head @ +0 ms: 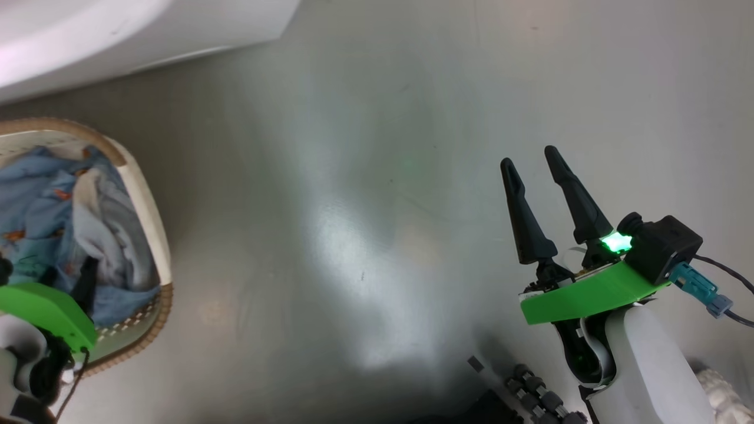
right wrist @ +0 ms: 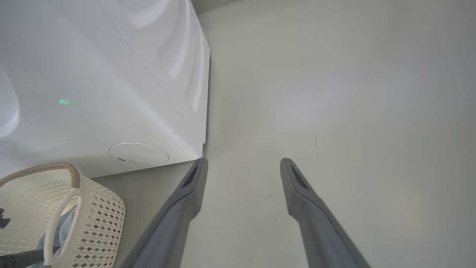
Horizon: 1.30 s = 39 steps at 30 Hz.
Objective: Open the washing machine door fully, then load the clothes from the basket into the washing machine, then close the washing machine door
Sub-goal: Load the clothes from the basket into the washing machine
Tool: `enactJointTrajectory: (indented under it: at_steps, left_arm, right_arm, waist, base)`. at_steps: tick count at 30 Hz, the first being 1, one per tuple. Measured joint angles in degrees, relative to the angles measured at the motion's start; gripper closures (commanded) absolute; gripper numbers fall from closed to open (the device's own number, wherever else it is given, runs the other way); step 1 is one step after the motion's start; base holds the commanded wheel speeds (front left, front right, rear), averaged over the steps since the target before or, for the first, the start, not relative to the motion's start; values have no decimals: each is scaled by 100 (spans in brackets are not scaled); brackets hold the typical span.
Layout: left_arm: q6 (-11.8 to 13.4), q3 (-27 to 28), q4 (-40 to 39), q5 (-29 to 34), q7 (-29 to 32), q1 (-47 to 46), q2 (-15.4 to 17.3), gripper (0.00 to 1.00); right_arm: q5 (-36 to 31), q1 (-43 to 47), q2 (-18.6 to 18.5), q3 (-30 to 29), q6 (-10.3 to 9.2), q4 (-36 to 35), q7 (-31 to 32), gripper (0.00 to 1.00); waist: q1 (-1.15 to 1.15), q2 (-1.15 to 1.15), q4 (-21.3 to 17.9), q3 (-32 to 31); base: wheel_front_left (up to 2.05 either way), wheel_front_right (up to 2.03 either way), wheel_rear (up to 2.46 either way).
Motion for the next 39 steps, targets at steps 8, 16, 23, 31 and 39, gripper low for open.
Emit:
enactJointTrajectory:
  at_steps: [8, 16, 23, 31, 39]
  left_arm:
    - [97, -157, 97, 220, -1, -438, 122, 0]
    - [165, -328, 315, 359, -4, -741, 134, 100]
    - [90, -408, 460, 378, -320, -739, -48, 100]
    - [32, -475, 667, 399, -942, -493, -322, 100]
    - [-44, -503, 617, 402, -1259, -192, -542, 100]
  right_arm:
    - [111, -64, 2, 65, 0, -2, -14, 0]
    - [132, -65, 7, 138, 0, 11, -14, 0]
    - [114, -66, 8, 1, 0, 23, -14, 0]
    - [-59, -64, 8, -104, 0, 64, -14, 0]
    - [-304, -51, 5, -226, 0, 138, -14, 0]
  waist:
    - [0, 0, -162, 263]
    - [0, 0, -266, 375]
    - [0, 0, -210, 184]
    - [-1, 0, -34, -259]
    - [-1, 0, 201, -781]
  base:
    - [0, 0, 0]
    - [0, 0, 0]
    - [0, 0, 0]
    - [0, 0, 0]
    - [0, 0, 0]
